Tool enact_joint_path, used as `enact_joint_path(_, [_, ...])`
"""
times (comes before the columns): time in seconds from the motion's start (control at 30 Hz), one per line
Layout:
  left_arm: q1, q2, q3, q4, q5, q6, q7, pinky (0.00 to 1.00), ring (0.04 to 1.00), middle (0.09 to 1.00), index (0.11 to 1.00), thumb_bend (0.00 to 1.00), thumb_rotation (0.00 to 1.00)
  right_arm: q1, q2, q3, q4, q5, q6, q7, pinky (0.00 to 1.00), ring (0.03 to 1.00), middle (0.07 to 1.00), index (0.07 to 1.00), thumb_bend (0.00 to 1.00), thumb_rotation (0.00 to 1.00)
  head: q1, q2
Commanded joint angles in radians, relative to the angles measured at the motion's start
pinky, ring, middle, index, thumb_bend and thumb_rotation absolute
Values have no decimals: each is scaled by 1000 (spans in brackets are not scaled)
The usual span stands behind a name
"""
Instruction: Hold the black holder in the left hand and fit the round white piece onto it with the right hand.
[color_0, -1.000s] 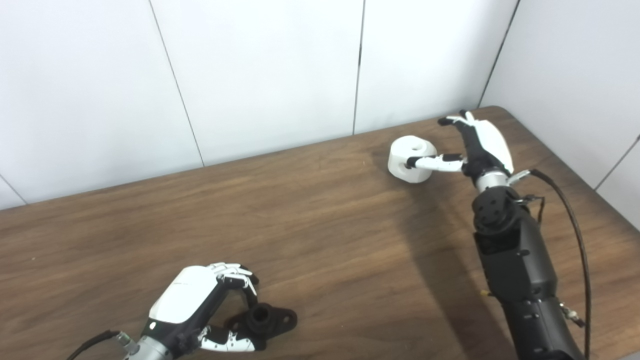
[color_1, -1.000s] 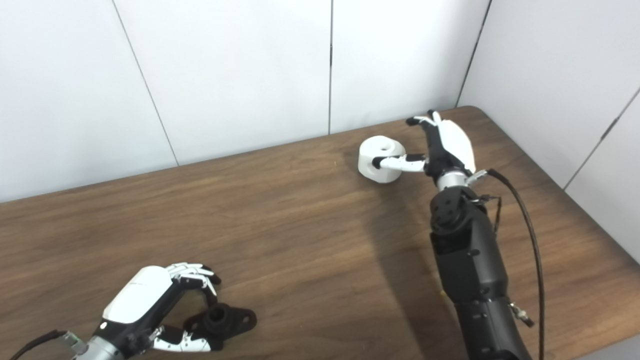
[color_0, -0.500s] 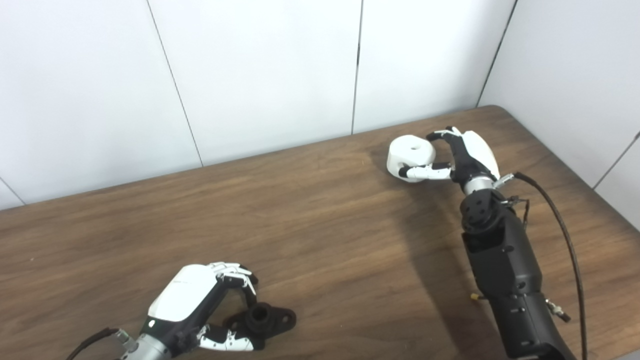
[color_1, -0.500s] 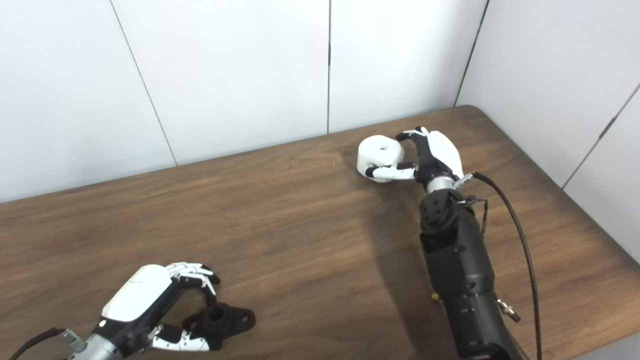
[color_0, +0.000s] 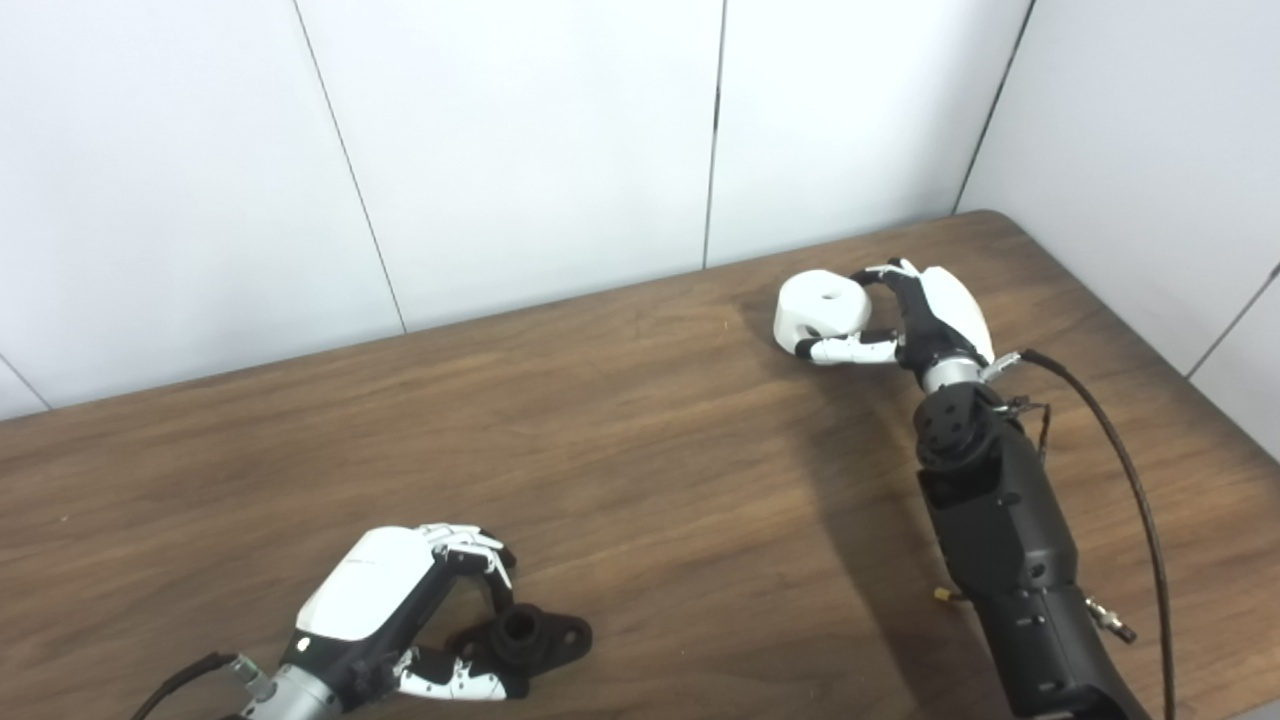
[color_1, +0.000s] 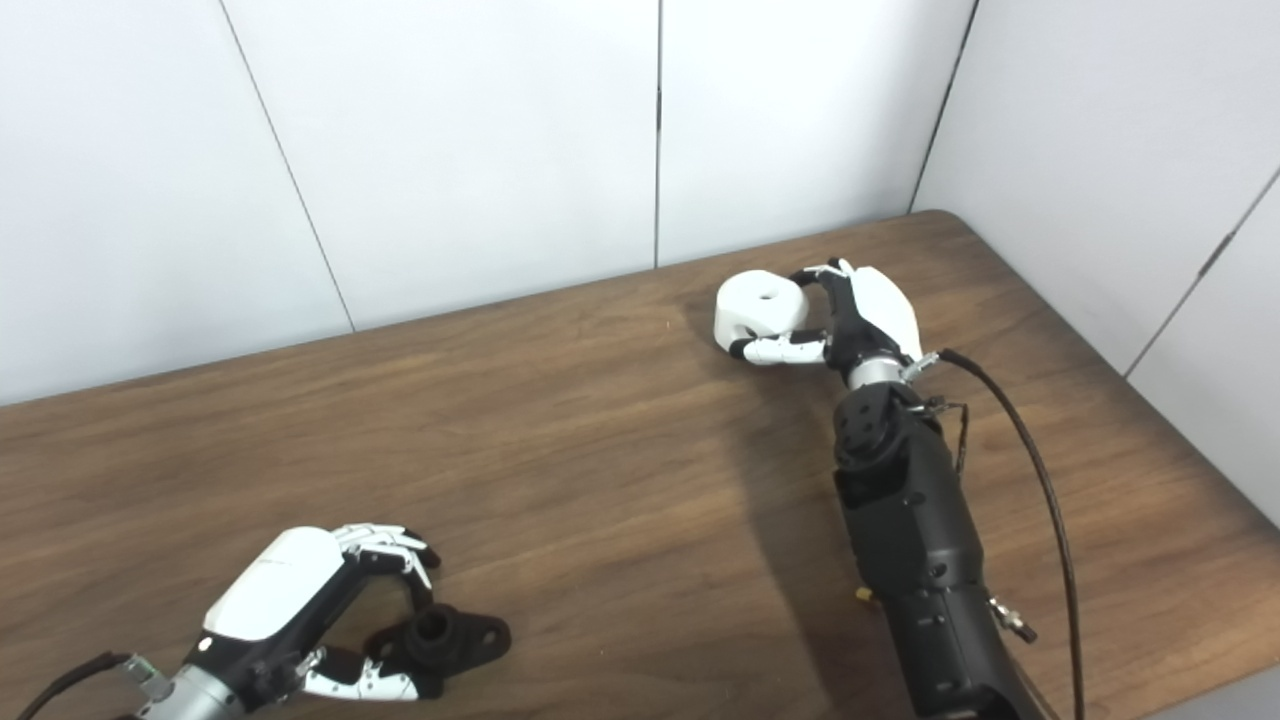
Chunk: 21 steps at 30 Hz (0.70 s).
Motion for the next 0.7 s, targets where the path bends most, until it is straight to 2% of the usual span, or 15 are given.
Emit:
enact_joint_path(0.0, [-10, 19, -10, 3, 8, 6, -44, 833, 806, 741, 485, 520, 47, -35, -21, 4, -25, 11, -5, -49, 1000, 970, 948, 775, 967, 381, -1, 1])
enact_joint_path(0.27, [-1, 24, -14, -1, 0, -2, -47, 834, 805, 737, 485, 520, 47, -30, -22, 19, -16, 42, -6, -109, 1000, 966, 937, 743, 932, 359, -5, 4])
enact_joint_path(0.43, [-1, 27, -13, -1, -3, -9, -45, 829, 802, 735, 484, 520, 46, -28, -27, 29, -8, 67, -11, -150, 1000, 958, 915, 688, 909, 332, -6, 4])
enact_joint_path(0.67, [-3, 27, -12, -9, -6, 3, -62, 838, 807, 740, 485, 520, 46, -24, -39, 46, -5, 88, -6, -163, 1000, 956, 900, 648, 872, 298, -6, 5])
